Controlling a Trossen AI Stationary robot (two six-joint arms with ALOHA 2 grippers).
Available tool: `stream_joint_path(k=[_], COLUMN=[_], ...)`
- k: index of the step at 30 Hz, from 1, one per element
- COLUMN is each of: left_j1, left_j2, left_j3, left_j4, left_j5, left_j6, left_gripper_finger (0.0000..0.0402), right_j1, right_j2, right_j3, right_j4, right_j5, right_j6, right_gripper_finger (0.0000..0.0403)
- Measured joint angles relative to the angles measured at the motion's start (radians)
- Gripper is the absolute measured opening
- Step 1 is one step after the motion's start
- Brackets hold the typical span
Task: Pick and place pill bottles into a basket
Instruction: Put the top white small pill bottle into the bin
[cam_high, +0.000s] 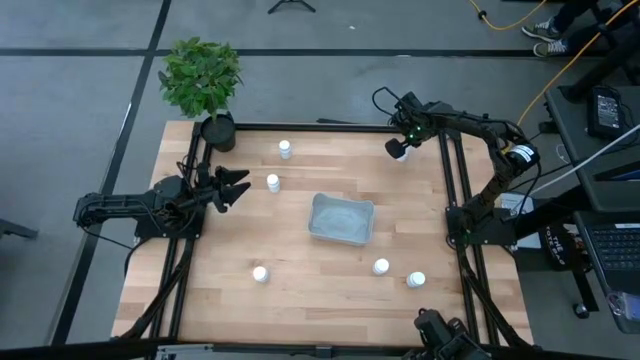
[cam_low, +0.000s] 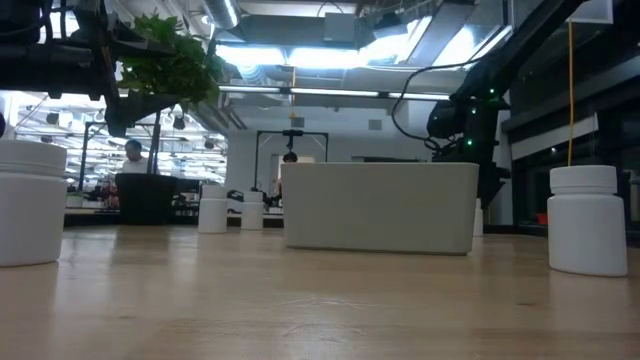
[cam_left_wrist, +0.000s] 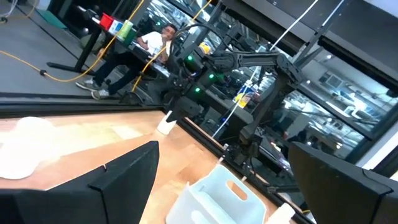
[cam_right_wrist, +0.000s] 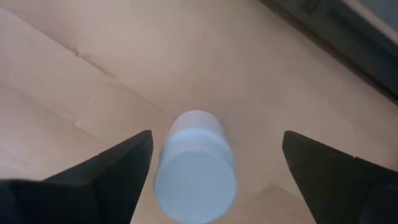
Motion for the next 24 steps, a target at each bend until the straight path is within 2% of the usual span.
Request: stream_joint_path(k=[12, 16, 24], left_j1=[0.000, 0.000, 0.000], left_j2=[0.000, 0.000, 0.000], left_j3=[0.000, 0.000, 0.000], left_j4=[-0.002, -0.003, -0.003], left_j5=[0.001, 0.001, 0.001], left_j6=[-0.001, -0.001, 0.000], left_gripper_finger=[0.0349, 0.0349, 0.0349], right_j1=[0.004, 0.004, 0.009], right_j2=[0.029, 0.029, 0.027], right_j3=[0.000, 0.000, 0.000], right_j4=[-0.014, -0.023, -0.042], right_j5=[0.000, 0.000, 0.000], right_j6=[0.031, 0.031, 0.031], right_gripper_finger=[0.0350, 0.0312, 0.0193])
